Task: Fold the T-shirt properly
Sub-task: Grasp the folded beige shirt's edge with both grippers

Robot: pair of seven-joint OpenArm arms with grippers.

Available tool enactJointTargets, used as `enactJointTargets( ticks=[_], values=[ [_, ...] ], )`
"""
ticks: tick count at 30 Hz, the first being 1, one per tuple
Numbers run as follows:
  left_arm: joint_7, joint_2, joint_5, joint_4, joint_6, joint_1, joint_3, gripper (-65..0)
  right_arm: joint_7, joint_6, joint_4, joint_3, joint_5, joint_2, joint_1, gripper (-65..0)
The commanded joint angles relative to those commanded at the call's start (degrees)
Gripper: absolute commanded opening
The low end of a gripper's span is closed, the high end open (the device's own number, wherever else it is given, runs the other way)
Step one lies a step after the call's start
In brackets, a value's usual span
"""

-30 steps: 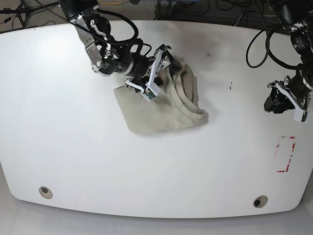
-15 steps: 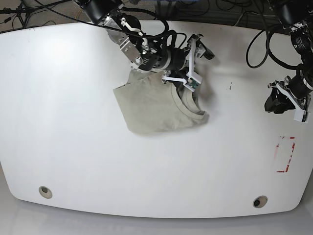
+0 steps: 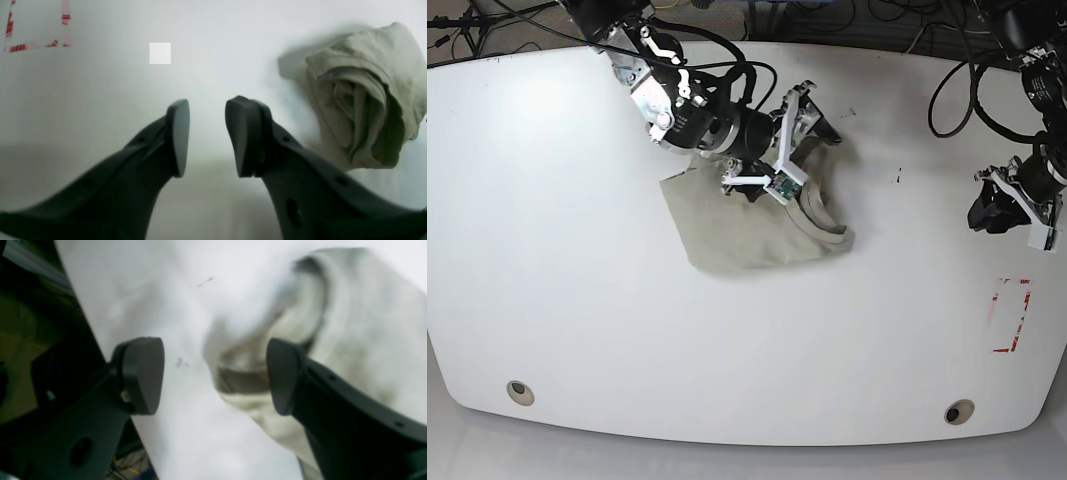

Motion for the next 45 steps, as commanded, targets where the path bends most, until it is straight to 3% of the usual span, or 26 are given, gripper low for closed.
enactJointTargets(
  ticks=[7,10,16,17,21,22,26,33,37,45],
  values=[
    [-0.09,0.7,-0.35,3.16,-0.18,-0.09,8.97,-43.6,2.99,0.0,-0.18,4.84,0.18,4.4,1.67,-19.2],
    [-0.09,3.6,-0.26,6.33,-0.18,-0.09,12.84,-43.5,5.27,0.0,-2.29,6.33,0.18,7.3,3.08,-20.8],
    [-0.18,6.15,0.09,10.46,-0.35,0.0,18.81,-44.2,8.09,0.18,-8.35,7.65,0.26,9.14,7.38,-45.5],
    [-0.18,5.8,0.09,10.64,-0.35,-0.18,21.36,-46.0,8.35,0.35,-10.11,7.65,0.26,9.14,8.79,-53.0],
    [-0.26,5.71,0.18,10.81,-0.35,-1.58,26.9,-54.2,8.44,0.44,-14.24,8.18,-0.18,8.62,11.34,-64.7],
    [-0.26,5.71,0.18,10.73,-0.35,-2.2,29.63,-56.9,8.53,0.44,-15.82,8.88,-0.18,8.62,12.13,-65.0],
    [-0.35,6.33,2.29,10.64,0.0,-3.08,34.55,-57.6,10.46,0.53,-19.78,10.29,-0.18,7.38,14.77,-63.9],
    [-0.35,14.68,15.38,10.55,-0.44,-3.25,40.97,-57.6,15.21,0.7,-28.57,10.99,-0.18,7.3,18.81,-63.7],
    [-0.35,18.37,21.36,8.0,-0.44,-3.43,45.27,-57.5,18.29,3.34,-33.85,11.08,-0.18,7.82,19.08,-63.9],
    [-0.35,18.46,24.09,-0.26,-0.44,-7.3,49.67,-57.5,19.08,3.96,-35.34,11.16,-0.26,8.26,16.09,-64.0]
  ],
)
